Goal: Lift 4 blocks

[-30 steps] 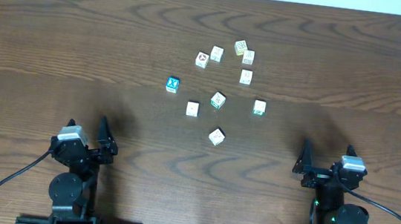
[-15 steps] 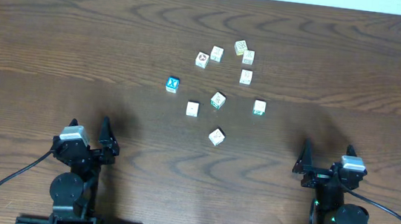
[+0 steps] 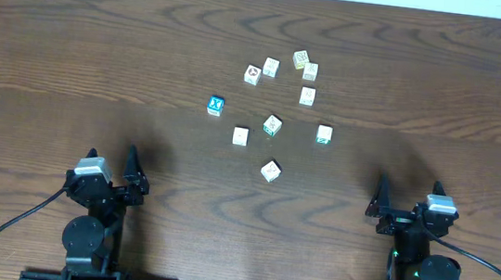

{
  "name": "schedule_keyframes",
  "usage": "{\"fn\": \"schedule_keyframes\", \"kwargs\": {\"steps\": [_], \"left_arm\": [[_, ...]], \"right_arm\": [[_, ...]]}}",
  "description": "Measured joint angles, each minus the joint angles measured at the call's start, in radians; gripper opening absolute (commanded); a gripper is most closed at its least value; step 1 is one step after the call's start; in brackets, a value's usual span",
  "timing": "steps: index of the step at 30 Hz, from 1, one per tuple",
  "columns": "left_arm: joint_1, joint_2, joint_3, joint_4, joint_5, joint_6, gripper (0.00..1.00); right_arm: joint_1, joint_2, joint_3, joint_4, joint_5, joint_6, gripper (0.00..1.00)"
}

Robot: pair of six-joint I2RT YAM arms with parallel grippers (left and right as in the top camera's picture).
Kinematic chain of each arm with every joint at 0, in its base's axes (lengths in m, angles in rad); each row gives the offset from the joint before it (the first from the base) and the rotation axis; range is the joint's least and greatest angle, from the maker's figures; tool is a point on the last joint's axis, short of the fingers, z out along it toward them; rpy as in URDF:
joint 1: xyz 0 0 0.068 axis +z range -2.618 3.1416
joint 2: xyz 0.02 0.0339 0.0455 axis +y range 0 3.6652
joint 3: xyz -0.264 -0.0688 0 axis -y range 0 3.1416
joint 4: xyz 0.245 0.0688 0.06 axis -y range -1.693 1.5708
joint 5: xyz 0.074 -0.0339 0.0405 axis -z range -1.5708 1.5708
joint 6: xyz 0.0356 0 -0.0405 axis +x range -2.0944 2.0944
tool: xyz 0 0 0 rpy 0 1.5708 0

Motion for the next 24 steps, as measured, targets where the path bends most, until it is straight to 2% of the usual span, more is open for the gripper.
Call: {"fn": "schedule_keyframes", "kwargs": {"steps": [18,24], "left_arm": [[0.0,0.0,0.0,0.0,0.0,-0.002,0.74],[0.0,0.0,0.0,0.0,0.0,-0.002,0.75]], "right_arm": [[0.0,0.0,0.0,0.017,0.049,0.001,0.99],[0.0,0.0,0.001,0.009,-0.106,0.006,0.99]]}}
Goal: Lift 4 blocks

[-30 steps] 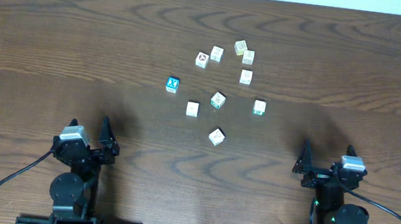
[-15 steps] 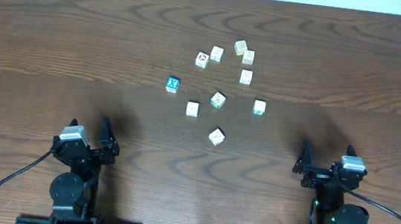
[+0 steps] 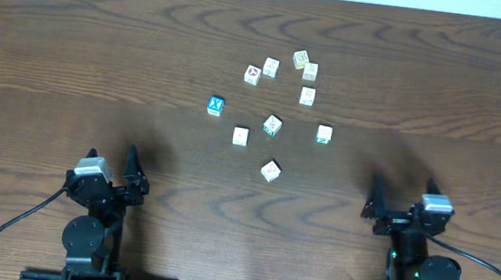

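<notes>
Several small lettered blocks lie scattered mid-table in the overhead view. Nearest the arms is a white block [image 3: 271, 170], with another white one [image 3: 241, 136] and a green-marked one [image 3: 273, 125] behind it. A blue block [image 3: 217, 106] sits to the left and a white one [image 3: 324, 134] to the right. My left gripper [image 3: 132, 163] rests low at the front left and my right gripper [image 3: 375, 192] at the front right. Both are far from the blocks and hold nothing; the view does not show how their jaws stand.
More blocks cluster at the back: [image 3: 253, 74], [image 3: 271, 67], [image 3: 301, 60], [image 3: 310, 71], [image 3: 307, 96]. The dark wooden table [image 3: 72, 65] spreads wide around them. Black cables trail from both arm bases at the front edge.
My right arm has shifted slightly to the left and a little forward. The left arm and all the blocks stay where they were.
</notes>
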{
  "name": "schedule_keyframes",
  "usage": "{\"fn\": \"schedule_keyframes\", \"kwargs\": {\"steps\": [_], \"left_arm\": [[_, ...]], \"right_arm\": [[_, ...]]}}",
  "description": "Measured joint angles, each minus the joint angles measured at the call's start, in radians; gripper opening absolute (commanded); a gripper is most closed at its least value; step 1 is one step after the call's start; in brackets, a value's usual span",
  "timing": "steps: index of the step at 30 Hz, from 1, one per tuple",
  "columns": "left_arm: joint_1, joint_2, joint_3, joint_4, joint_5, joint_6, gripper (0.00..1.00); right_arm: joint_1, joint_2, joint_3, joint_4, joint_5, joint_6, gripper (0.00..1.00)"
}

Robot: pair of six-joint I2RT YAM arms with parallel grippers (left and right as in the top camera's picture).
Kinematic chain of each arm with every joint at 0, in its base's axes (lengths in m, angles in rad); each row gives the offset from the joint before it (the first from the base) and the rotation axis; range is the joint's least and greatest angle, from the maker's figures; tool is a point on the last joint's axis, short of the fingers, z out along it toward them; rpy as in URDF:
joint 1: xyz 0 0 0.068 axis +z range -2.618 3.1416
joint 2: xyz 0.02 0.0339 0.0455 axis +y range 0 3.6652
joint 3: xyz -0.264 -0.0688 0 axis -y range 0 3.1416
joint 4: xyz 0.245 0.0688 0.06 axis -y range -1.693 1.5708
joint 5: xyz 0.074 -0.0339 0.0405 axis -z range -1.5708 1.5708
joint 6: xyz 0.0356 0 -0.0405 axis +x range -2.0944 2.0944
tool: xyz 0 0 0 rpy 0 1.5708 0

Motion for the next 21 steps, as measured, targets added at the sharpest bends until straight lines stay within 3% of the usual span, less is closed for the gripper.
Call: {"fn": "schedule_keyframes", "kwargs": {"steps": [9,21], "left_arm": [[0.0,0.0,0.0,0.0,0.0,0.0,0.74],[0.0,0.001,0.0,0.0,0.0,0.0,0.75]], "right_arm": [[0.0,0.099,0.188,-0.333,-0.134,-0.056,0.99],[0.0,0.586,0.651,-0.624,-0.145,-0.075,0.99]]}}
